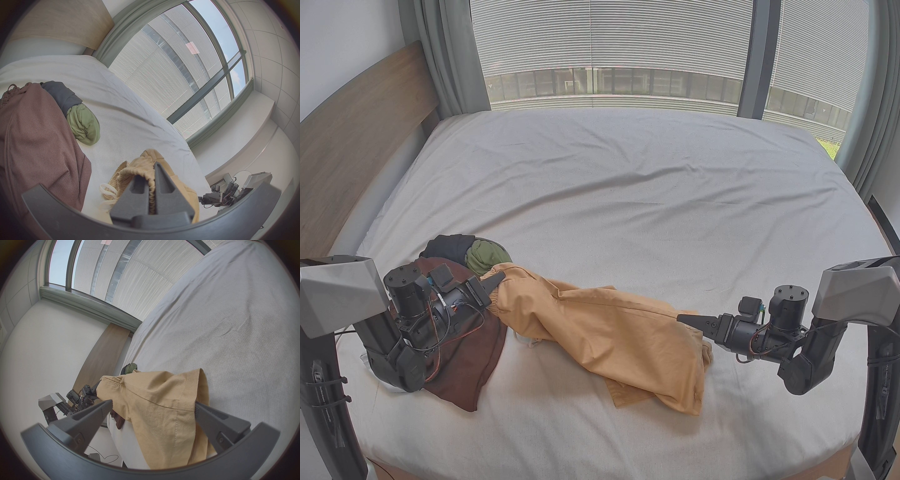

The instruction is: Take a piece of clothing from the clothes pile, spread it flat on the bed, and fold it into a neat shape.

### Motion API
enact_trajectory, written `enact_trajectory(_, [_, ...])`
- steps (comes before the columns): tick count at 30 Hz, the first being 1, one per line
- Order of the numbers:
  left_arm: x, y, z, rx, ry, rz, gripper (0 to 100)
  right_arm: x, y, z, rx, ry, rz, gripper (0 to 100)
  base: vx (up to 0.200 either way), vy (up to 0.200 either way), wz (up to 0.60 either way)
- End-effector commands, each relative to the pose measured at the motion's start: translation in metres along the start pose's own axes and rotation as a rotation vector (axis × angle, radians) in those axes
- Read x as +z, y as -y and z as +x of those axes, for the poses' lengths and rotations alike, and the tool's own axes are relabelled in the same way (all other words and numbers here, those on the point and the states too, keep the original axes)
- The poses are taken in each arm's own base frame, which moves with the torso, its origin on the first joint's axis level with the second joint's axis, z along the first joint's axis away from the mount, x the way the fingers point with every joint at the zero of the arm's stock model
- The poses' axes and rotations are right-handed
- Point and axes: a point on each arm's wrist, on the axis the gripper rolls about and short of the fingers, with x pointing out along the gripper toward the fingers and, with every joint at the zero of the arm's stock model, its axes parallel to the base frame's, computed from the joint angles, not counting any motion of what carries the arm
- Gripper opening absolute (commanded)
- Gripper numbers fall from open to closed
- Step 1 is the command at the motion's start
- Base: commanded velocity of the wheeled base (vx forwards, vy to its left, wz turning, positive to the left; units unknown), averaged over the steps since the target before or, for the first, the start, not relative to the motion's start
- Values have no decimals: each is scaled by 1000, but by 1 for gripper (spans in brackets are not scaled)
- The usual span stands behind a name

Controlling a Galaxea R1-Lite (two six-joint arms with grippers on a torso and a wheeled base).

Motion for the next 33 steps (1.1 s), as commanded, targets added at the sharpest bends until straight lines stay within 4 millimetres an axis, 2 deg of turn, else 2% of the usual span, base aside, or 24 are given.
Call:
enact_trajectory(1, [-1, -1, 0, 1, -3, -2, 0, -3, 7, 2, -10, -9, 16, 0, 0, 0, 0])
enact_trajectory(10, [-2, -2, 1, 3, -8, -2, 0, 3, 11, -4, -23, 15, 21, 0, 0, 0, 0])
enact_trajectory(19, [-3, -4, 1, 11, -5, -5, 0, 21, 14, -28, -7, 68, 29, 0, 0, 0, 0])
enact_trajectory(23, [-4, -6, 2, 14, -10, -5, 0, 19, 16, -33, 30, 23, 41, 0, 0, 0, 0])
enact_trajectory(32, [-4, -5, 2, 11, -10, -3, 0, 10, 22, -25, 49, -4, 42, 0, 0, 0, 0])
enact_trajectory(33, [-4, -4, 2, 11, -10, -3, 0, 9, 22, -25, 51, -6, 44, 100, 0, 0, 0])
